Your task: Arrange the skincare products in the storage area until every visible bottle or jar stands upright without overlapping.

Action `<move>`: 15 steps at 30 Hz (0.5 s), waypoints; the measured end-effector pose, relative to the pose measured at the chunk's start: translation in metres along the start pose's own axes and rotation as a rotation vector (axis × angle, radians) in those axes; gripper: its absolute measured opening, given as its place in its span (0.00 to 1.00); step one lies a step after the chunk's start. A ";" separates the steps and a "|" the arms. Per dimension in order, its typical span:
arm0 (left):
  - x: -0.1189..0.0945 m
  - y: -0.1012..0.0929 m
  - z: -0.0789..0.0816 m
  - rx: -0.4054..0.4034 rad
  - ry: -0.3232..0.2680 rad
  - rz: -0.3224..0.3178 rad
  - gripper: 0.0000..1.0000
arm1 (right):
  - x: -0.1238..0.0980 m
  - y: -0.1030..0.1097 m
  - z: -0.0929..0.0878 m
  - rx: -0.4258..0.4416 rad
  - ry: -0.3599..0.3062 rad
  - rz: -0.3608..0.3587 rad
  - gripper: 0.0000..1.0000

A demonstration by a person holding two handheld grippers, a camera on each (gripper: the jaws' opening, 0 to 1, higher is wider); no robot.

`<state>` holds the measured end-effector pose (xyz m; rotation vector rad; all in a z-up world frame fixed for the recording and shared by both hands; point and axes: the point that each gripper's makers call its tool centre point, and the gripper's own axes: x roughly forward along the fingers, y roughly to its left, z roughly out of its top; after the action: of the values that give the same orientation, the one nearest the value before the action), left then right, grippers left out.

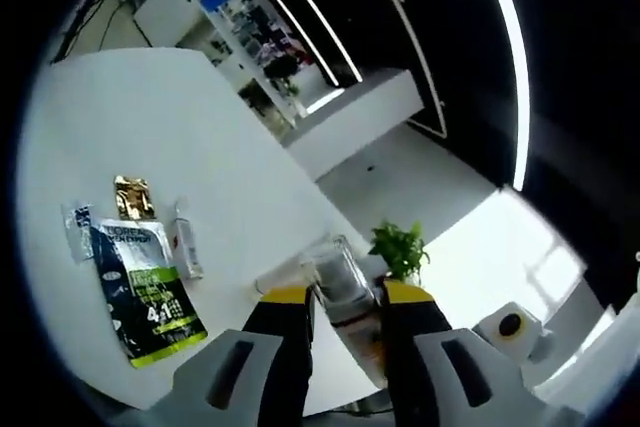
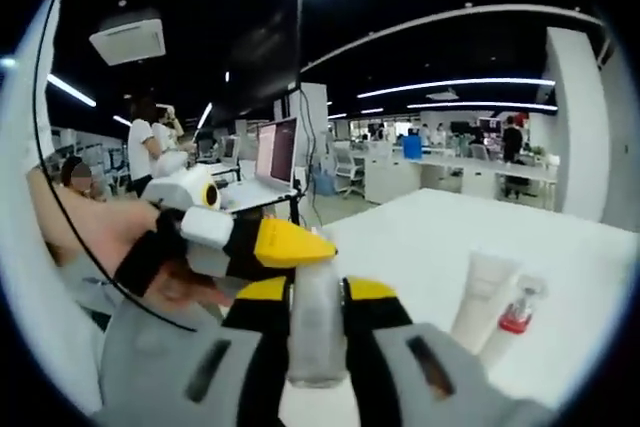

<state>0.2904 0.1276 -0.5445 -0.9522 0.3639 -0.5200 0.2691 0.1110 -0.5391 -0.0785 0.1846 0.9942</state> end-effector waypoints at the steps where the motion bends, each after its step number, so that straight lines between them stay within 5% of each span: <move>1: -0.001 -0.001 0.002 0.000 -0.005 -0.002 0.21 | 0.001 0.001 0.000 0.011 0.001 0.010 0.20; 5: -0.002 -0.008 0.007 0.015 -0.005 -0.026 0.18 | 0.001 0.002 0.001 0.066 -0.010 0.048 0.20; 8: -0.003 -0.031 0.010 0.107 0.012 -0.128 0.16 | -0.004 0.007 0.004 0.182 -0.036 0.110 0.21; 12: -0.006 -0.060 0.006 0.233 0.063 -0.247 0.16 | -0.021 0.008 0.024 0.444 -0.177 0.230 0.23; 15: -0.009 -0.080 0.006 0.252 0.083 -0.337 0.16 | -0.033 0.011 0.033 0.468 -0.217 0.296 0.24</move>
<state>0.2658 0.0988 -0.4738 -0.7511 0.2056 -0.8936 0.2466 0.0945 -0.5000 0.4950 0.2300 1.2217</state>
